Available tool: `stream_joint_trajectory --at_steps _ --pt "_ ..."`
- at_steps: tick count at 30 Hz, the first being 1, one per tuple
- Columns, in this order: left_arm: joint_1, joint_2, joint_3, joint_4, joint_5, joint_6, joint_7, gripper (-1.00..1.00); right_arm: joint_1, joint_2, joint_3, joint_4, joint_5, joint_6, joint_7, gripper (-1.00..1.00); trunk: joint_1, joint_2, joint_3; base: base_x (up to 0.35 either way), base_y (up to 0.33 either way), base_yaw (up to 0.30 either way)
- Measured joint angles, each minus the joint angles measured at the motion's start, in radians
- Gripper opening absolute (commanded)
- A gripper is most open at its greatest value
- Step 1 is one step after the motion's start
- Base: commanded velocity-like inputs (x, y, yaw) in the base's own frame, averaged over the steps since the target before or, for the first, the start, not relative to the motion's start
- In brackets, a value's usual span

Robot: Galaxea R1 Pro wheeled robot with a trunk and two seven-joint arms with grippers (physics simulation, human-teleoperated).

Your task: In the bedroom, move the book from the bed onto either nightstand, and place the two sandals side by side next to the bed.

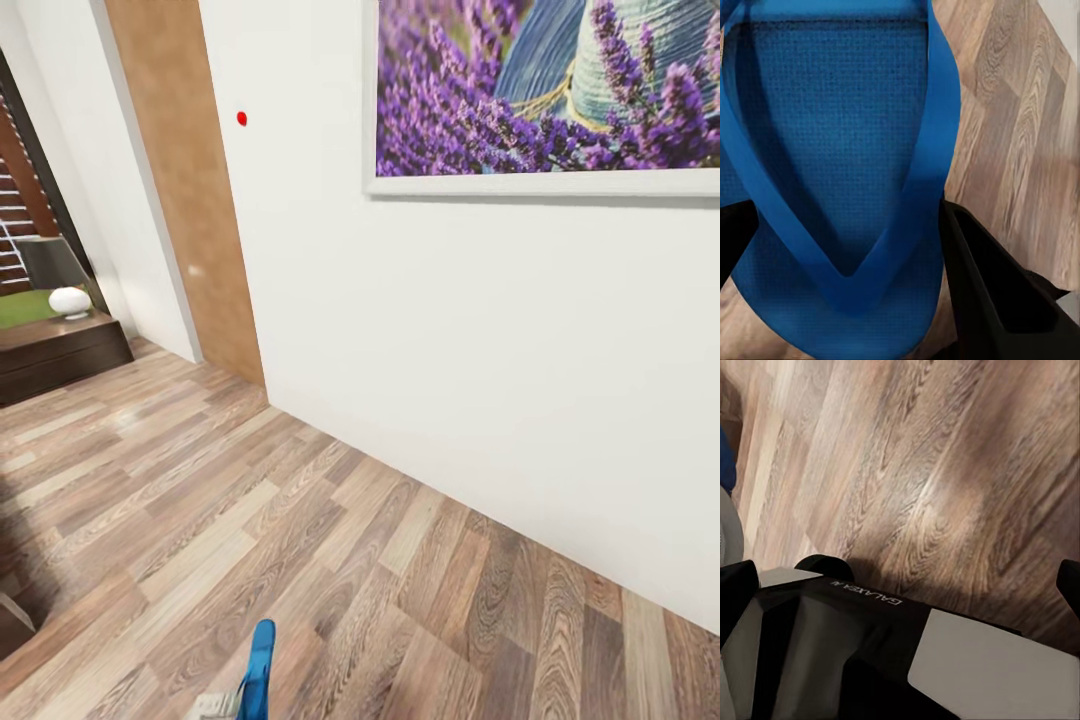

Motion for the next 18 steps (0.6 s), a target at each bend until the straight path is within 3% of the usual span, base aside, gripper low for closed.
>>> stream_joint_trajectory --at_steps 4,7,10,16,18 --pt "0.002 0.005 0.001 0.0 -0.001 -0.004 0.023 -1.0 0.0 0.002 -0.008 0.007 0.0 -0.002 -0.003 1.0 -0.015 0.028 0.013 0.0 0.0 0.0" --pt "0.005 0.003 0.0 0.0 -0.006 -0.008 0.205 -1.0 0.0 0.002 -0.009 0.011 0.0 -0.02 -0.003 1.0 -0.027 0.049 0.022 0.0 0.0 0.0" --pt "0.007 -0.009 -0.003 0.0 -0.009 -0.01 0.301 -1.0 0.0 0.002 -0.009 0.011 0.0 -0.046 -0.003 1.0 -0.038 0.07 0.031 0.0 0.0 0.0" --pt "0.011 -0.015 -0.004 -0.001 -0.012 -0.017 0.333 -1.0 0.0 0.0 -0.011 0.011 0.0 -0.063 -0.004 1.0 -0.061 0.112 0.05 0.0 0.0 0.0" --pt "0.011 -0.016 -0.004 -0.001 -0.027 -0.038 0.335 -1.0 0.0 0.0 -0.012 0.011 0.0 -0.064 -0.003 1.0 -0.069 0.126 0.056 0.0 0.0 0.0"
